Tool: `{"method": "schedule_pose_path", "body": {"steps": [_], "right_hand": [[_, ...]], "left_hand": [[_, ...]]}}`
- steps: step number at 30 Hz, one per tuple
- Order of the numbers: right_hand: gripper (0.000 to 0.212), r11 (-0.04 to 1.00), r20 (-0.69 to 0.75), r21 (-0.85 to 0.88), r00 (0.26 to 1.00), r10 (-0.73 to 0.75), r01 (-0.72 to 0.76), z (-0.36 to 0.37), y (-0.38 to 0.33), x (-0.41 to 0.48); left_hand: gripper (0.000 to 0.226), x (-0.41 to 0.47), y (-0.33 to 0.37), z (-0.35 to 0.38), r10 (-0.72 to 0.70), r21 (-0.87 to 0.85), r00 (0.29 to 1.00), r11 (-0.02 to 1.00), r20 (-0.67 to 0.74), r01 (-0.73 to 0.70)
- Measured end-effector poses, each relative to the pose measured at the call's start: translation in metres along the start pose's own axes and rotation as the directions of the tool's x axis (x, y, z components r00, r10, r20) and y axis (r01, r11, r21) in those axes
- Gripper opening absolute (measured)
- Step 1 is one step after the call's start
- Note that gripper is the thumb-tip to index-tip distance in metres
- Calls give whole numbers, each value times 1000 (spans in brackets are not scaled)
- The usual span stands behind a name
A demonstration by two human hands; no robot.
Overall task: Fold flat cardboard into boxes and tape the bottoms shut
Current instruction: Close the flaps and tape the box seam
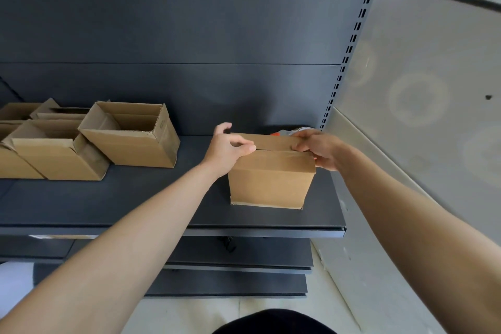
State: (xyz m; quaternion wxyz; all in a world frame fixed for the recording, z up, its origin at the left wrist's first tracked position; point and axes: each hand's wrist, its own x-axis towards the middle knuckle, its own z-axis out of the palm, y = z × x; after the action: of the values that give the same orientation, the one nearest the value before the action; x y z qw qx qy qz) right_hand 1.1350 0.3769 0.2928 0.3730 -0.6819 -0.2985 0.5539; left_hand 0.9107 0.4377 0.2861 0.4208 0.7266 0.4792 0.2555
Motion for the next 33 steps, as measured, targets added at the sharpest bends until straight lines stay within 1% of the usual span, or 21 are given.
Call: {"method": "schedule_pose_path", "body": {"steps": [2,3,6,8,9,10,11,12,13,15,16,20,22,24,26,27,28,30,31,32,33], "right_hand": [[28,1000,23,-21,1000,13,-13,-2,-1,1],[26,999,34,-31,999,27,-26,-3,-1,4],[24,998,70,-48,997,43,-40,-7,-2,9],[21,999,91,33,996,21,-24,-16,2,16],[20,997,70,83,998,2,-8,-22,5,22],[22,995,8,97,1000,-24,23,-28,9,28],[27,998,-90,33,995,-48,51,-34,11,35],[32,994,-170,-92,982,-81,66,-39,14,42],[35,962,-210,-262,969,-131,73,-43,17,50],[41,821,-155,-563,964,-216,93,-43,22,60],[45,751,-123,-653,965,-233,98,-42,27,66],[55,645,-124,-764,976,-178,21,-36,43,91],[45,532,-135,-846,968,-212,-1,-34,48,99],[38,467,-163,-884,949,-268,-20,-34,52,107],[39,480,-195,-876,943,-271,-43,-34,52,110],[40,512,-205,-858,938,-279,-36,-35,49,108],[41,571,-208,-821,938,-278,-13,-38,43,106],[40,763,-231,-643,933,-274,65,-45,23,91],[33,847,-226,-517,934,-278,127,-50,11,79],[23,900,-214,-390,931,-294,195,-54,-1,66],[13,924,-211,-289,924,-318,252,-59,-12,52]], "left_hand": [[10,4,8,4,72,139,997,987,35,-76],[11,6,10,9,94,164,993,981,65,-104],[17,5,11,22,144,117,985,981,91,-154],[20,6,7,22,154,117,984,979,92,-165],[20,7,5,22,153,117,983,979,97,-164],[21,8,5,22,153,113,983,980,99,-164],[22,8,6,22,153,111,983,980,99,-164],[22,9,7,22,151,113,984,980,99,-162],[22,9,8,22,150,117,984,980,99,-161],[21,9,8,23,145,112,985,981,98,-156],[21,9,8,22,140,109,985,983,96,-151],[20,11,6,22,121,105,988,986,94,-131],[20,12,5,21,114,93,989,988,99,-123],[20,12,5,21,109,91,990,989,94,-118],[19,13,4,21,104,88,990,990,93,-112],[19,14,4,21,101,86,991,990,91,-109],[19,14,4,22,101,84,991,991,90,-108],[19,14,4,22,104,77,990,991,91,-111],[19,14,4,22,108,74,990,991,94,-115],[19,15,3,21,109,73,989,991,98,-116],[19,14,4,21,108,73,989,991,103,-116]]}}
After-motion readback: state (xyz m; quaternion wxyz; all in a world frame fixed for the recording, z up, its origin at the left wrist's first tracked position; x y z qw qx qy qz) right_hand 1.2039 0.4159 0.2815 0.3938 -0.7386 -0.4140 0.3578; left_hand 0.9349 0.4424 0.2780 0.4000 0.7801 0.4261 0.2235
